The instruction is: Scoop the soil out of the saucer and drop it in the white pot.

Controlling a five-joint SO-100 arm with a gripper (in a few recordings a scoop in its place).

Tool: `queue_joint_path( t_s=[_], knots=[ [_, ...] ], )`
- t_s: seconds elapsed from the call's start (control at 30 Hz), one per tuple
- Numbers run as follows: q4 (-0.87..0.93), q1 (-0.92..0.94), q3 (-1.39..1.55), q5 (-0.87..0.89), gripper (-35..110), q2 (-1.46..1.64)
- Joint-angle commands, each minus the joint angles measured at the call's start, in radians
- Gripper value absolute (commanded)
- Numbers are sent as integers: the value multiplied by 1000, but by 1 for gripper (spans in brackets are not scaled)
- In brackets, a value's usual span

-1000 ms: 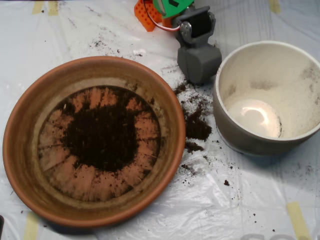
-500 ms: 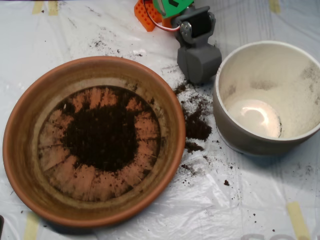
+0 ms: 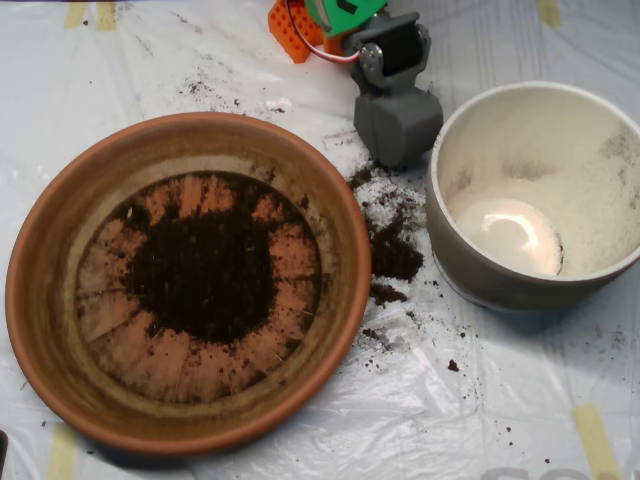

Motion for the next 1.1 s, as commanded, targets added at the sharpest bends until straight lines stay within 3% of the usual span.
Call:
queue_joint_path(
  t_s=[0.0,0.5,1.07],
  knots=[
    [-21,-9,-12,-5,0,74],
    [-11,-2,-14,0,0,74],
    [41,140,-143,-20,21,74]
  ],
)
